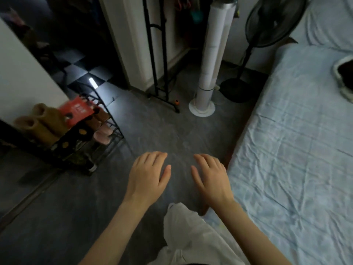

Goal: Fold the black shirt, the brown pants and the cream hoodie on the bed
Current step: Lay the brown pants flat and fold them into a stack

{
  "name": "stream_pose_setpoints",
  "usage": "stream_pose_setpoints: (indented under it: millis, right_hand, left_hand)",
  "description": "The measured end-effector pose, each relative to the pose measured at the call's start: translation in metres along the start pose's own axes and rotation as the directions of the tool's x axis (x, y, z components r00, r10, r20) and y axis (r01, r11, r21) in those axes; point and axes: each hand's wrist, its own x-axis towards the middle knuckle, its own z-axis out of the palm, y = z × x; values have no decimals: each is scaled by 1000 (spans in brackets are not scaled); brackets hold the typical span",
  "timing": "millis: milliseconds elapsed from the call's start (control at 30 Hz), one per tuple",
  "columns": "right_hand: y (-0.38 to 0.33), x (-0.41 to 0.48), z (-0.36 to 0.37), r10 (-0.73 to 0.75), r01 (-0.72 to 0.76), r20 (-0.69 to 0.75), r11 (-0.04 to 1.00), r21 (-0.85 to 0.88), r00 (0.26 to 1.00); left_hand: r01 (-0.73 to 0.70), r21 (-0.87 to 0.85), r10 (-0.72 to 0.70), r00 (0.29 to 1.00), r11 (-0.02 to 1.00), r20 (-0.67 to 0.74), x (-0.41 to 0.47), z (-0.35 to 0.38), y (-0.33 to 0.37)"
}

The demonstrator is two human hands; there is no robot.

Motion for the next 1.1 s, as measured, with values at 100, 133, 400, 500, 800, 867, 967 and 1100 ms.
stream_pose_setpoints:
  millis: [100, 133, 400, 500, 800, 867, 967, 1100]
  right_hand:
    - [8, 52, 19, 76, -76, 24, 997, -11, 997]
    - [12, 71, 24, 96, -96, 28, 995, -5, 995]
    - [58, 242, -7, 215, -215, -108, 976, 13, 971]
    - [80, 289, -33, 286, -287, -186, 958, 23, 940]
    - [181, 397, -48, 550, -547, -313, 830, 106, 774]
    - [208, 425, -53, 592, -598, -349, 795, 105, 726]
    - [244, 467, -71, 650, -685, -409, 724, 78, 640]
    - [284, 508, -103, 693, -773, -555, 620, 134, 460]
  left_hand:
    - [-57, -32, 59, 996, 998, 65, 53, 25, -23]
    - [-67, -33, 70, 993, 997, 90, 72, 33, -30]
    - [-244, -74, 252, 958, 967, 137, 281, 57, -42]
    - [-355, -97, 364, 924, 930, 113, 365, 60, -22]
    - [-601, -223, 637, 755, 767, 156, 554, 142, 40]
    - [-654, -239, 694, 697, 718, 182, 598, 164, 55]
    - [-743, -264, 788, 578, 615, 212, 667, 187, 85]
    - [-818, -322, 879, 449, 477, 163, 755, 197, 140]
